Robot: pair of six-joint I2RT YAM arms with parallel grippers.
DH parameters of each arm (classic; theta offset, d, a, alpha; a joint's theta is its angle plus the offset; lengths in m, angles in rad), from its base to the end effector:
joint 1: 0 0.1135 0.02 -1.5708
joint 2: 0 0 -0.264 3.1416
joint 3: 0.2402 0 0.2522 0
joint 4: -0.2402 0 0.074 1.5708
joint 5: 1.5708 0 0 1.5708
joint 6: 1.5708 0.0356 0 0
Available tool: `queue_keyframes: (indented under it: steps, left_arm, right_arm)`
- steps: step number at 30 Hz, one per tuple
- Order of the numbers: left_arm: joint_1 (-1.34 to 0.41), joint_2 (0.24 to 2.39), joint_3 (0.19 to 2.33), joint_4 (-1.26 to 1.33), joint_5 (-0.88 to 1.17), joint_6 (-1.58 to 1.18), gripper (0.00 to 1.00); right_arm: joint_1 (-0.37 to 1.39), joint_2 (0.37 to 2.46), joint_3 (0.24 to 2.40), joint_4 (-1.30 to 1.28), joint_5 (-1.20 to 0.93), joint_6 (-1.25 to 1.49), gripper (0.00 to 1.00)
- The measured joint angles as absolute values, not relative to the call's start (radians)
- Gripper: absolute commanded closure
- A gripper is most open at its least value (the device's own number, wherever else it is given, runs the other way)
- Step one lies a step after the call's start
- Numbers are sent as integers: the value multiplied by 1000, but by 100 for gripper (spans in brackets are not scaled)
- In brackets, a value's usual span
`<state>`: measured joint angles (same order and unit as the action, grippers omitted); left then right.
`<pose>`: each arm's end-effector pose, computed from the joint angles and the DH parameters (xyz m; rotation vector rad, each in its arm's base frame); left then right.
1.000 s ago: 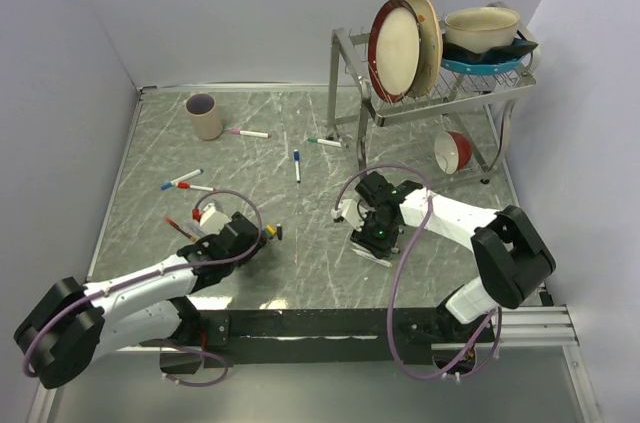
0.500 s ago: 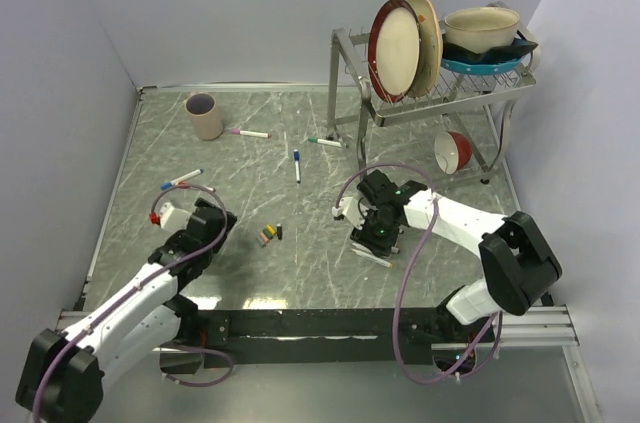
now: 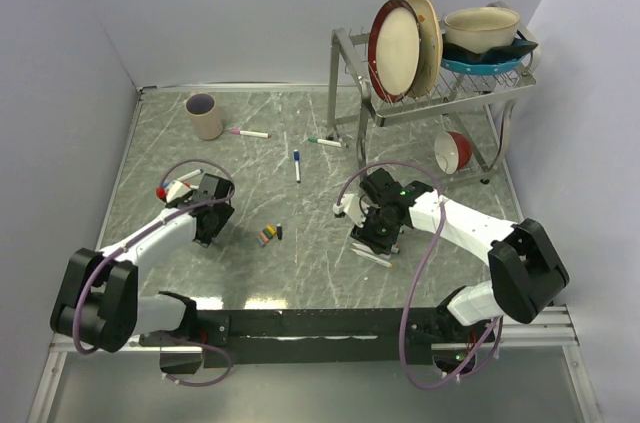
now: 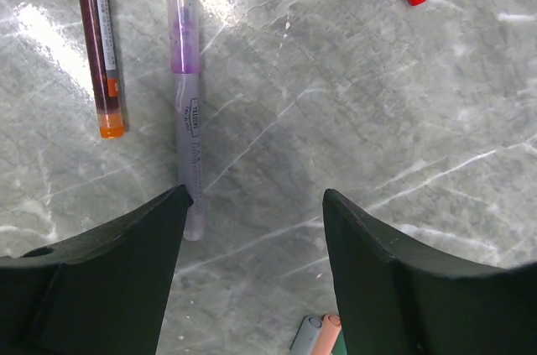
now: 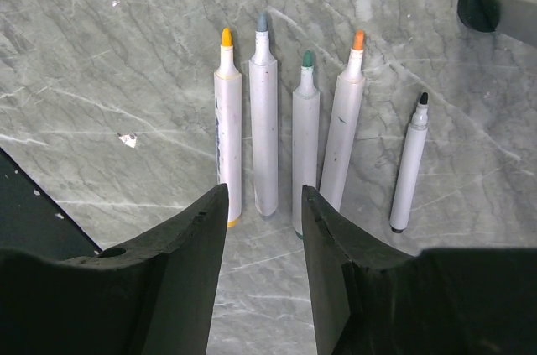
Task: Open the pen caps
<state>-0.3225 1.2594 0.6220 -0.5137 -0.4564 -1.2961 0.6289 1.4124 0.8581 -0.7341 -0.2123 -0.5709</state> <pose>0.2088 -0.0532 0.1705 -1.2935 2.1765 0.0154 0.1966 0.1523 0.1918 -1.6442 2.3275 0.3152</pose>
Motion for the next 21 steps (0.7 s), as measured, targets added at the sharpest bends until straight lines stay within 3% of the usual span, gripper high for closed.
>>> queue_keyframes:
  steps: [5, 12, 18, 21]
  left_arm:
    - [-318, 1270, 627, -523, -455, -1286, 30]
    - [-315, 1365, 673, -581, -433, -1275, 40]
    - [-313, 1457, 749, -666, -439, -1255, 66]
    - [-313, 1484, 774, -686, -441, -1250, 74]
  right_arm:
    - [627, 1406, 858, -733, -215, -574, 52]
    - [624, 1404, 858, -733, -219, -574, 52]
    - [623, 1404, 858, -733, -220, -574, 52]
    - [622, 1404, 858, -733, -222, -574, 52]
